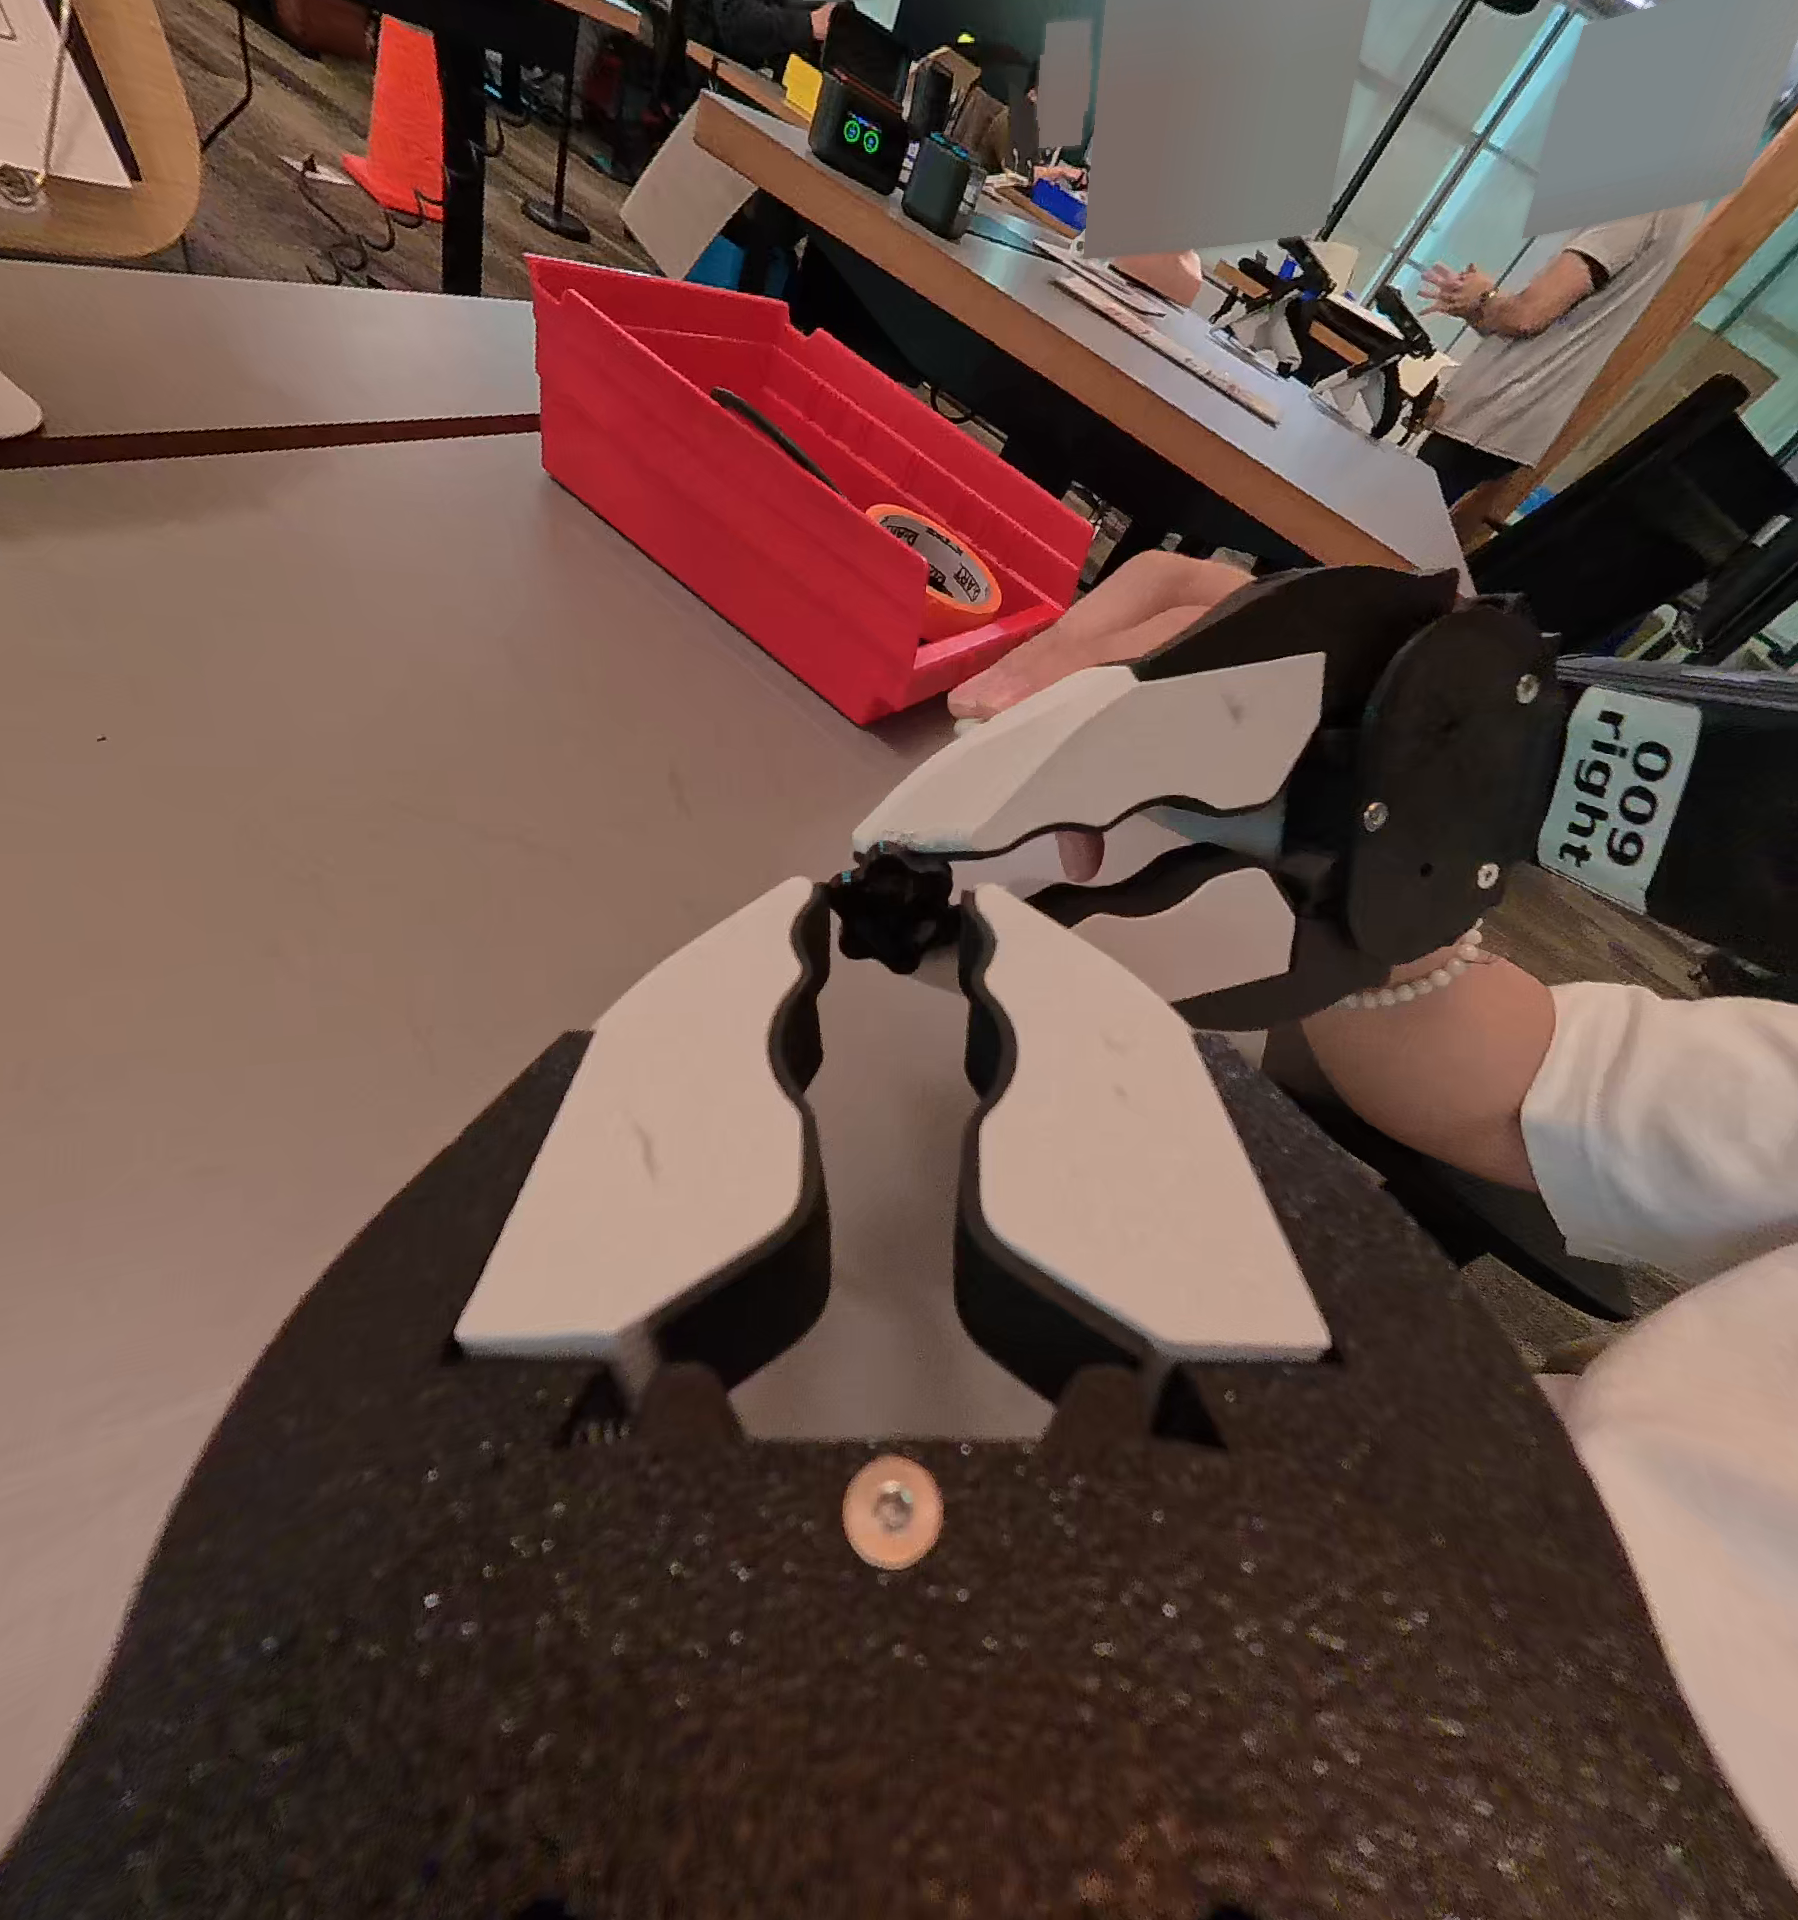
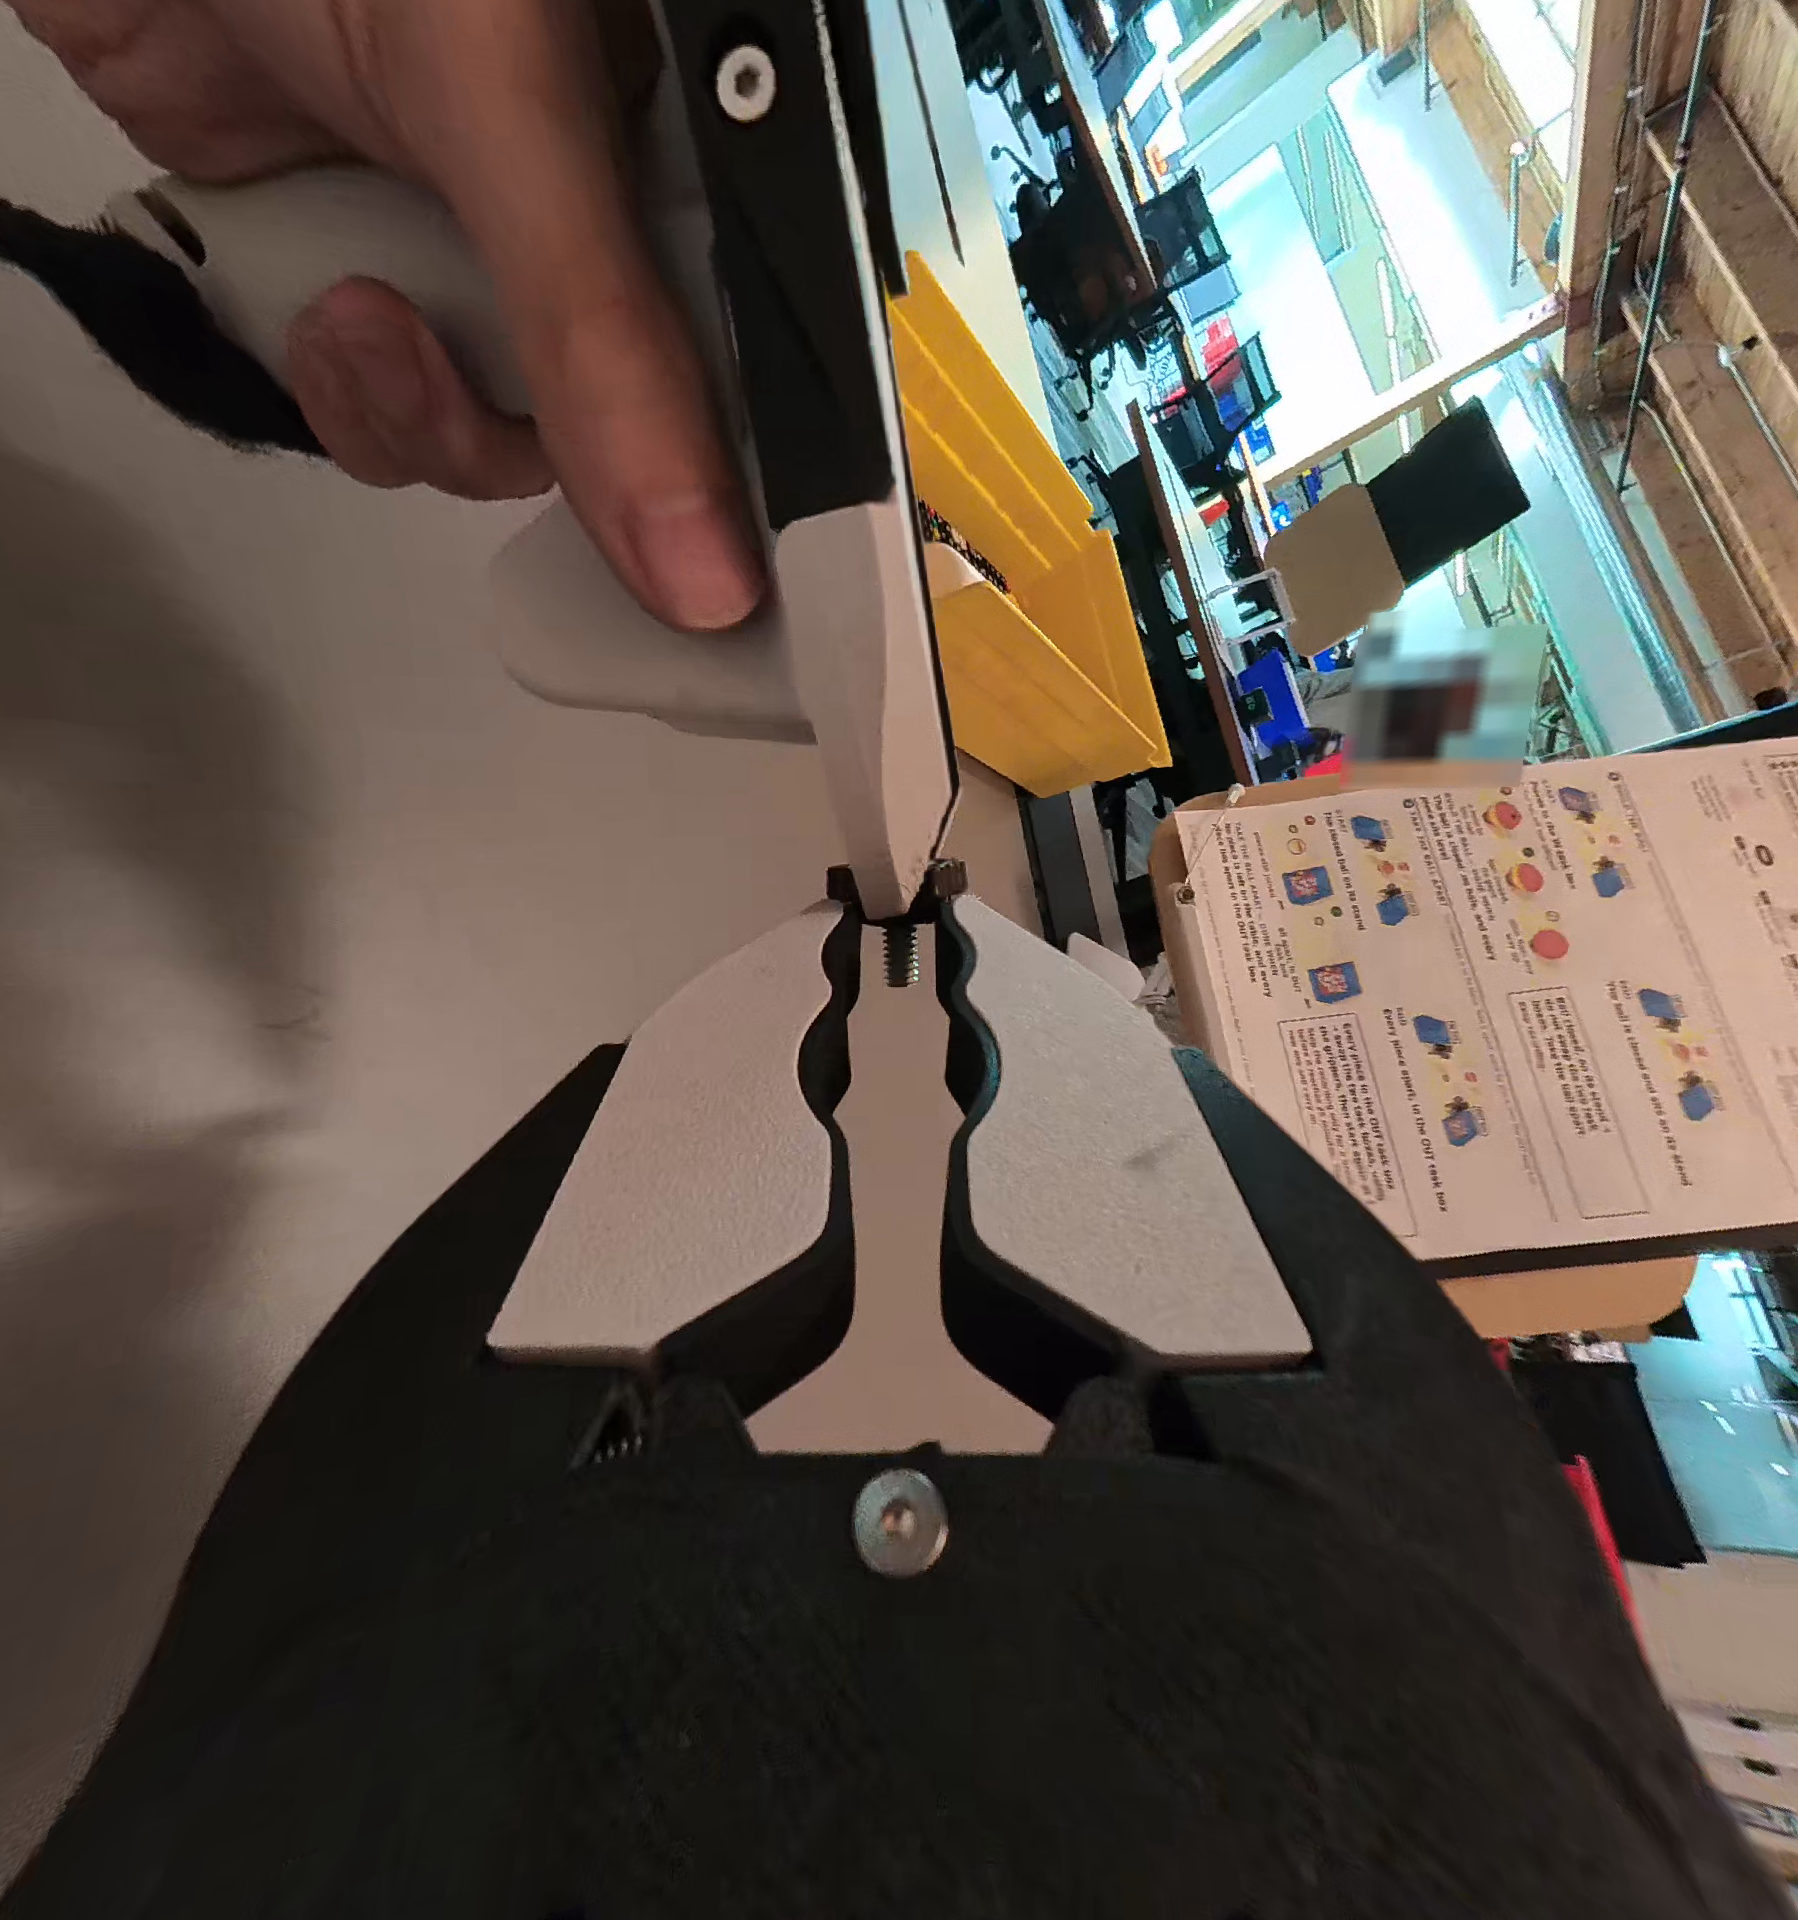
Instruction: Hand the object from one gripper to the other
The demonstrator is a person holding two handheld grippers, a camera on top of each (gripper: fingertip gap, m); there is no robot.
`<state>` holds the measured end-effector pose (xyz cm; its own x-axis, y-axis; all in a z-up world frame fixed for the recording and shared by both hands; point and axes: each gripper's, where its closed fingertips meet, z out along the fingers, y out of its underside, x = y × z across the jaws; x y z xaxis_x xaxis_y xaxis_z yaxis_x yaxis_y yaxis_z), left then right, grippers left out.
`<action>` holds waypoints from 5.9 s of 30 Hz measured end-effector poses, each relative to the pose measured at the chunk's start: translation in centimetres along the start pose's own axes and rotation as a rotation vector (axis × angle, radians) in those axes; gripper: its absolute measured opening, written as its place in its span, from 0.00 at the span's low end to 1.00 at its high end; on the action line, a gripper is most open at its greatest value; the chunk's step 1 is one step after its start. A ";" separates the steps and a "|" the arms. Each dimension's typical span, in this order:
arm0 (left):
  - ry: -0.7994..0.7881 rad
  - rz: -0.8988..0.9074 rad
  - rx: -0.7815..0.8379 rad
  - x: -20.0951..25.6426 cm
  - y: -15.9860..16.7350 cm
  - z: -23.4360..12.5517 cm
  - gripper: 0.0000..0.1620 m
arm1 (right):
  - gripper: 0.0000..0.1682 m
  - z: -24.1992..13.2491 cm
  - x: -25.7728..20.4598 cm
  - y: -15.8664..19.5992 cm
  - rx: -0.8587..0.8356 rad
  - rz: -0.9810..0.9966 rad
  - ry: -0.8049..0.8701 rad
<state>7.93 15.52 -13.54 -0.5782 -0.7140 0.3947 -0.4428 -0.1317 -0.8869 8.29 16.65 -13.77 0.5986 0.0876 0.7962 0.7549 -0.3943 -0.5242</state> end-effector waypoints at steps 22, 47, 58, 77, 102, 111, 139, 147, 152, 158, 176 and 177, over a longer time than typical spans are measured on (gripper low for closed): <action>0.385 0.169 0.330 2.3 -2.6 -3.6 0.13 | 0.21 -1.9 1.2 -3.7 0.611 1.802 -0.861; 0.311 0.019 0.171 1.3 -1.6 -2.8 0.33 | 0.03 -2.2 0.9 -3.9 0.562 1.143 -0.576; 0.247 0.208 0.076 1.1 0.1 -2.0 0.15 | 0.03 -1.2 -0.5 -3.2 0.428 1.059 -0.522; -0.094 1.060 0.210 1.9 -1.6 -2.5 0.14 | 0.10 -2.5 1.1 -4.2 0.600 1.629 -0.832; -0.129 0.961 0.257 1.9 -2.7 -2.8 0.13 | 0.11 -2.6 2.6 -2.6 0.550 1.427 -0.593; -0.101 0.991 0.271 2.5 -2.4 -2.4 0.13 | 0.19 -2.1 0.9 -3.4 0.524 1.484 -0.719; -0.379 1.302 0.014 0.9 -0.9 -0.2 0.13 | 0.15 -1.0 -0.6 -2.5 0.302 1.122 -0.501; -0.265 0.939 0.151 1.4 -2.1 -0.6 0.26 | 0.14 -2.5 1.8 -2.8 0.441 1.030 -0.452; 0.046 0.501 0.279 3.7 -3.2 -1.5 0.22 | 0.14 -4.4 4.0 -3.5 0.646 1.075 -0.454; 0.145 0.319 0.326 4.3 -3.5 -1.0 0.12 | 0.14 -5.1 4.7 -4.4 0.776 1.169 -0.492; 0.258 0.232 0.384 5.2 -4.0 -1.4 0.03 | 0.14 -5.1 3.6 -5.4 0.809 1.140 -0.544; 0.237 0.261 0.383 5.2 -4.0 -1.4 0.03 | 0.14 -5.0 3.6 -5.4 0.804 1.143 -0.545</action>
<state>5.72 13.34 -7.59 -0.7950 -0.5870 0.1531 -0.0065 -0.2441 -0.9697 5.03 14.53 -6.54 0.8379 0.4803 -0.2593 -0.3435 0.0948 -0.9343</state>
